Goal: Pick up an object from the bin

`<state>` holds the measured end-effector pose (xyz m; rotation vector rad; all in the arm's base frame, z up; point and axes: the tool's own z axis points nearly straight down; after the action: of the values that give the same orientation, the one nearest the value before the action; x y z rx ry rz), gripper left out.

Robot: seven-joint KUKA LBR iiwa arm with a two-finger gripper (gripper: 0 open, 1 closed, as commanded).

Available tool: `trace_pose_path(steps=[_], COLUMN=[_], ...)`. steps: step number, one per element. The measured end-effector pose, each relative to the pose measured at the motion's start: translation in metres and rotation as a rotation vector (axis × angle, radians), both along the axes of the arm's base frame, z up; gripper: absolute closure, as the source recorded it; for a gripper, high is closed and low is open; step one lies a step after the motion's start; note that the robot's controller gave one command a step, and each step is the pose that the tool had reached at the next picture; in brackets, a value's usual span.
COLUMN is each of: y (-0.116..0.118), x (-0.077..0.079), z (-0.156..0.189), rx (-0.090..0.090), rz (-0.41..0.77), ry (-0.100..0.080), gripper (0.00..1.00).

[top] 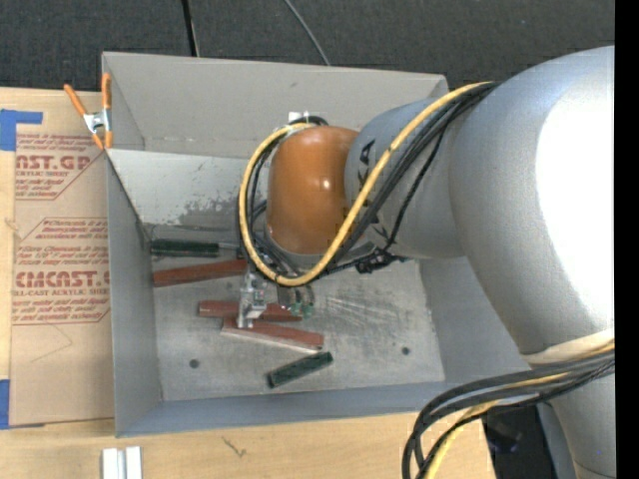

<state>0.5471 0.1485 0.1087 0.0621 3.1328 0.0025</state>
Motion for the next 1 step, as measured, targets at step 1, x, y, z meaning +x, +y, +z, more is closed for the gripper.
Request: trace_pose_path(steps=[1], y=[0.0219], x=[0.0143], z=[0.0002], rx=[-0.003], rz=[0.008], ry=[0.013], gripper=[1.0])
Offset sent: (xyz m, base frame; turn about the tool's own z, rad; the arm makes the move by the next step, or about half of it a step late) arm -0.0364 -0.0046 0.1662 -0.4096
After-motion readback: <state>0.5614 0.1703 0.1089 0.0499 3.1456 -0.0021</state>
